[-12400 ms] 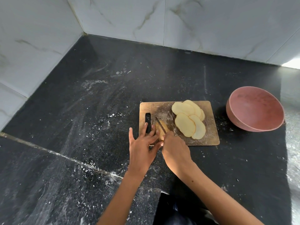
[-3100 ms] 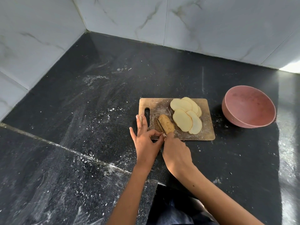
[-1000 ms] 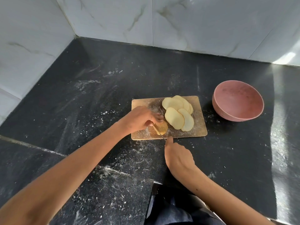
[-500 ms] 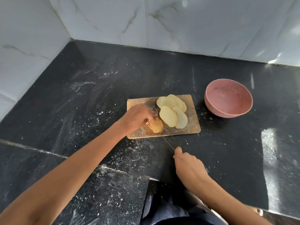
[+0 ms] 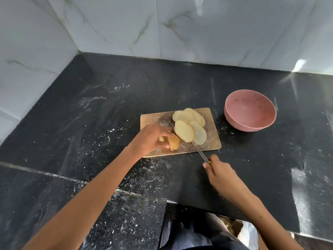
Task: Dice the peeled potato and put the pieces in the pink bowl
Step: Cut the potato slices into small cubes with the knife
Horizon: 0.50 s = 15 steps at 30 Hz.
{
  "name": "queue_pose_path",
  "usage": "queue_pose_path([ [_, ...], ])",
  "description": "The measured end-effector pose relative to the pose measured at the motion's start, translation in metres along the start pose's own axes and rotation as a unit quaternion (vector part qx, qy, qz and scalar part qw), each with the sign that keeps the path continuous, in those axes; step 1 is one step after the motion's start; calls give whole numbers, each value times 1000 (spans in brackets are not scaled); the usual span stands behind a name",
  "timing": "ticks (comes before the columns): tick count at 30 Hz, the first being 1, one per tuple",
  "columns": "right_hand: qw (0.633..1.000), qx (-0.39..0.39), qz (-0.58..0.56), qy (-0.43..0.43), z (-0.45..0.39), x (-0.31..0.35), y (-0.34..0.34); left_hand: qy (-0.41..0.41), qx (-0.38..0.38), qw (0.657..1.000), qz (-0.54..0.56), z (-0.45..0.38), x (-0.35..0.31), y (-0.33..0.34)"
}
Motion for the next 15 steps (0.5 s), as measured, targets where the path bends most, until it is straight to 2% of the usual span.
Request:
queue_pose_path([
  [8, 999, 24, 4, -28, -6, 3, -2, -124, -157, 978, -50, 38, -11, 24],
  [12, 998, 16, 24, -48, -10, 9, 0, -198, -181, 962, -54, 45, -19, 31],
  [15, 997, 10, 54, -62, -13, 19, 1, -211, -201, 957, -7, 44, -19, 30],
])
Point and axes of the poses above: each hand's wrist, its own z-axis away from the middle knuckle, its own y-axis out of the palm, x = y × z, the point moved 3 cm from there along -z, towards the middle knuckle, and after that the axes turned 7 degrees about -y, right-handed, at the moved point
